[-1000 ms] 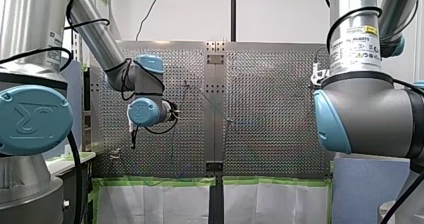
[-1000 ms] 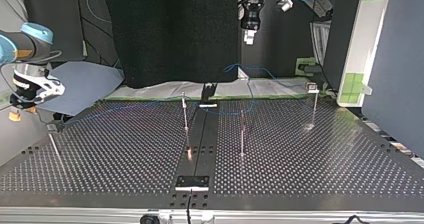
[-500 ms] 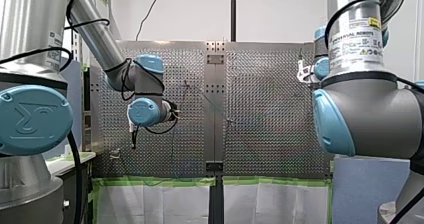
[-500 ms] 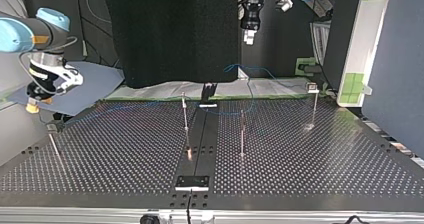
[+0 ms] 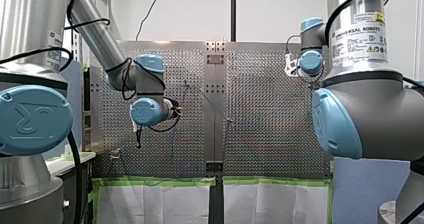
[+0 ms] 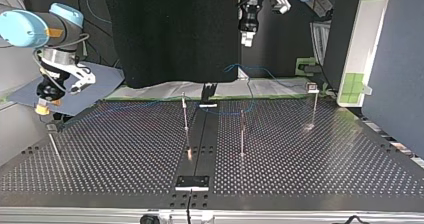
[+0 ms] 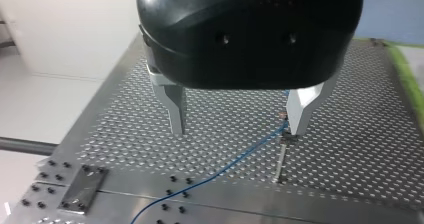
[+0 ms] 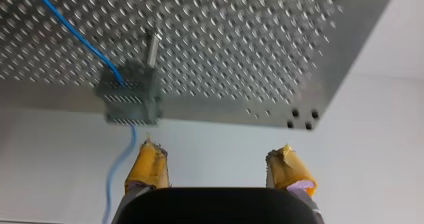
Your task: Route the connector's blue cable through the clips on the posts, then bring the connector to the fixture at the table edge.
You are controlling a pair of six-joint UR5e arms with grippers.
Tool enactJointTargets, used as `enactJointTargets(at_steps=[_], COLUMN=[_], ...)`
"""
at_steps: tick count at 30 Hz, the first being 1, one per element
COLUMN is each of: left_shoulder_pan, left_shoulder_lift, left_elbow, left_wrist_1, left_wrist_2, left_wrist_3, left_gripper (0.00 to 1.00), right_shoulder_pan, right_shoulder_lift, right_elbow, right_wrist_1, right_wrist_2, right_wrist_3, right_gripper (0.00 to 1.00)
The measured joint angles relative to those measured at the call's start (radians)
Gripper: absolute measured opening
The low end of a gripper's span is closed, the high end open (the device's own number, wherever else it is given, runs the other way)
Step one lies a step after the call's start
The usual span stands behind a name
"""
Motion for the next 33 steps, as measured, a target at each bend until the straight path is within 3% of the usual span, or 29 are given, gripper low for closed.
enactJointTargets(at_steps=[4,7,15,19,27,33], left_shoulder_pan=[0.006,0.010,0.025,0.032,0.042,0.046], left_shoulder_lift=[0.000,-0.001,-0.001,-0.001,-0.001,-0.001], left_elbow=[0.019,0.026,0.029,0.029,0.029,0.029], left_wrist_1=[-0.007,-0.018,-0.032,-0.037,-0.054,-0.069], left_wrist_2=[0.001,0.001,0.001,0.001,0.002,0.002], left_wrist_3=[-0.030,-0.039,-0.040,-0.040,-0.042,-0.041], left_gripper=[1.00,1.00,1.00,1.00,1.00,1.00], right_shoulder_pan=[0.038,0.064,0.133,0.163,0.227,0.272], right_shoulder_lift=[0.036,0.061,0.131,0.160,0.224,0.269], right_elbow=[-0.002,-0.004,-0.007,-0.008,-0.008,-0.008], right_wrist_1=[-0.013,-0.030,-0.096,-0.126,-0.179,-0.185], right_wrist_2=[0.021,0.041,0.082,0.095,0.096,0.097], right_wrist_3=[-0.015,-0.015,0.022,0.030,0.034,0.038], right_gripper=[0.99,0.99,0.99,0.99,0.99,0.99])
